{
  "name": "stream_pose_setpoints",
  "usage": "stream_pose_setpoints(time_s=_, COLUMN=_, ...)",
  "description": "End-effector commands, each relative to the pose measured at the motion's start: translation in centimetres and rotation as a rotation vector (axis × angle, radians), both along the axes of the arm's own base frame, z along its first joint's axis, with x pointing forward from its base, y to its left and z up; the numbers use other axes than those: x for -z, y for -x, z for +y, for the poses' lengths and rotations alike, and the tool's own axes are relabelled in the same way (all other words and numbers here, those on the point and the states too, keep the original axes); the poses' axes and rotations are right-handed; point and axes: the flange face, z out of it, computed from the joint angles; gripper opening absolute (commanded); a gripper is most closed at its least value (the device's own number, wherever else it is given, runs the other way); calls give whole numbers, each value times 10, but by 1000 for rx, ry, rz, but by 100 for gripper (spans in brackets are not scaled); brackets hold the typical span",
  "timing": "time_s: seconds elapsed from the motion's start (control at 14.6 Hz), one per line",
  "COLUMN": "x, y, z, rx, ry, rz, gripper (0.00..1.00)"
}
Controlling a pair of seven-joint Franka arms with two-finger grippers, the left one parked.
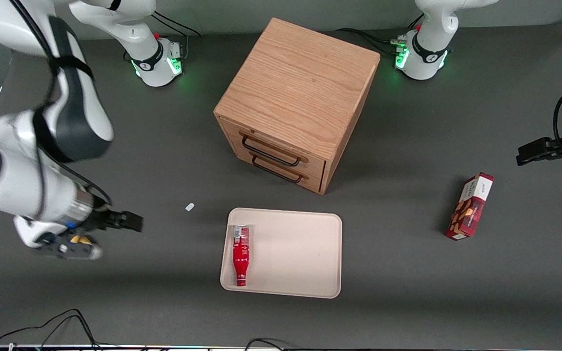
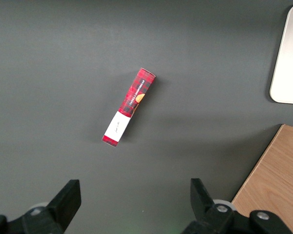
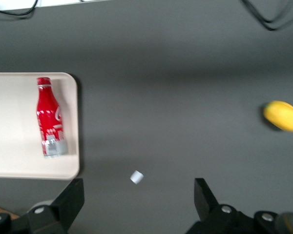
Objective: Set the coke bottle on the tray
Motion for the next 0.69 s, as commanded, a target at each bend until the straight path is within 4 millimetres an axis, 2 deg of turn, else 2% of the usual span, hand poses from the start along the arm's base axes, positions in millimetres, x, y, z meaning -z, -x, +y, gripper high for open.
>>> stream_pose_setpoints(time_s=0.0, x=-36, y=74, z=-35, rx=3, ry=-23, rz=-16, gripper=100)
stream_pose_setpoints(time_s=0.14, x=-57, y=104, z=-56, rx=19, ry=-25, rz=-32, gripper=100)
stream_pose_setpoints(time_s=0.27, x=-79, y=126, z=-61, rx=13, ry=-25, rz=-14, gripper=100)
stream_pose_setpoints(time_s=0.41, x=-95, y=135, z=-64, rx=11, ry=-18, rz=9, gripper=100)
stream_pose_setpoints(time_s=0.62, x=-112, y=133, z=-65, rx=22, ry=-18, rz=24, gripper=100)
